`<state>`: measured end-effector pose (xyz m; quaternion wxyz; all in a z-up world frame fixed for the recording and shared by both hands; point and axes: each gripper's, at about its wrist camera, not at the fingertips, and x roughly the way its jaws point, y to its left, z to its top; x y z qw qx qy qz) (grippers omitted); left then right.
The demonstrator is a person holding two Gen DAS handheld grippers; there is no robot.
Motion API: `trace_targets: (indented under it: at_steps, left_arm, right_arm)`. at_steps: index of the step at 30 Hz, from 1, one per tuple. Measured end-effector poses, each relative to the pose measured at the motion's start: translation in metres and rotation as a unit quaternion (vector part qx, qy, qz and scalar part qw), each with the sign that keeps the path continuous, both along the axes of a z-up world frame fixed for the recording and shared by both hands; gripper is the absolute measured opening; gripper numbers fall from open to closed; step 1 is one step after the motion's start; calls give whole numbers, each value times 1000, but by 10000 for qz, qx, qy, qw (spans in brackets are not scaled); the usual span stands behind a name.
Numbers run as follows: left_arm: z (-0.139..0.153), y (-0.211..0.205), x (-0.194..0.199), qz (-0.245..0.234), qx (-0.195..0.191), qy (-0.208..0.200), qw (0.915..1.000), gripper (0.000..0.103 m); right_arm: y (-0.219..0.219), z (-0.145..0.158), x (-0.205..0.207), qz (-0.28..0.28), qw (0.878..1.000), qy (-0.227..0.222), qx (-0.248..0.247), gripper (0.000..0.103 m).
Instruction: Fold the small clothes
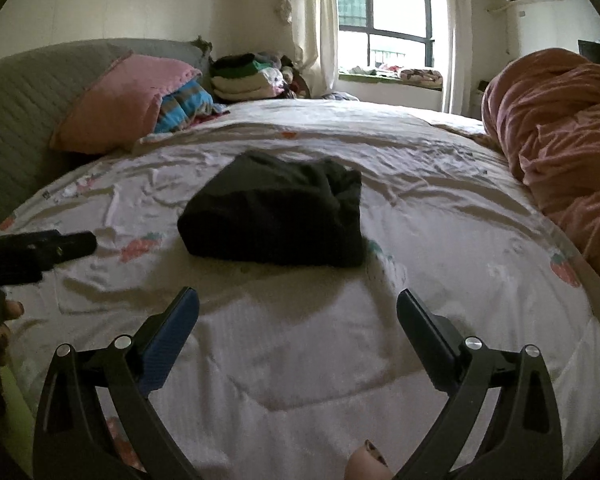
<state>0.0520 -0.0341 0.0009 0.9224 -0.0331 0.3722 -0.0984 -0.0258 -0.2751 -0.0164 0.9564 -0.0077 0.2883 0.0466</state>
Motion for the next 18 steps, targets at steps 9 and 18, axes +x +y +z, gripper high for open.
trace_targets:
  at_steps: [9,18]
  left_arm:
    - [-18,6,-4,59,-92,136,9998,94]
    - [-18,5,-6,77,-1,113,9999,94]
  right_arm:
    - [4,-14,-6,-166,9996,182,-169,98]
    - [-1,-14,-4,-284,9992,219,-175,98]
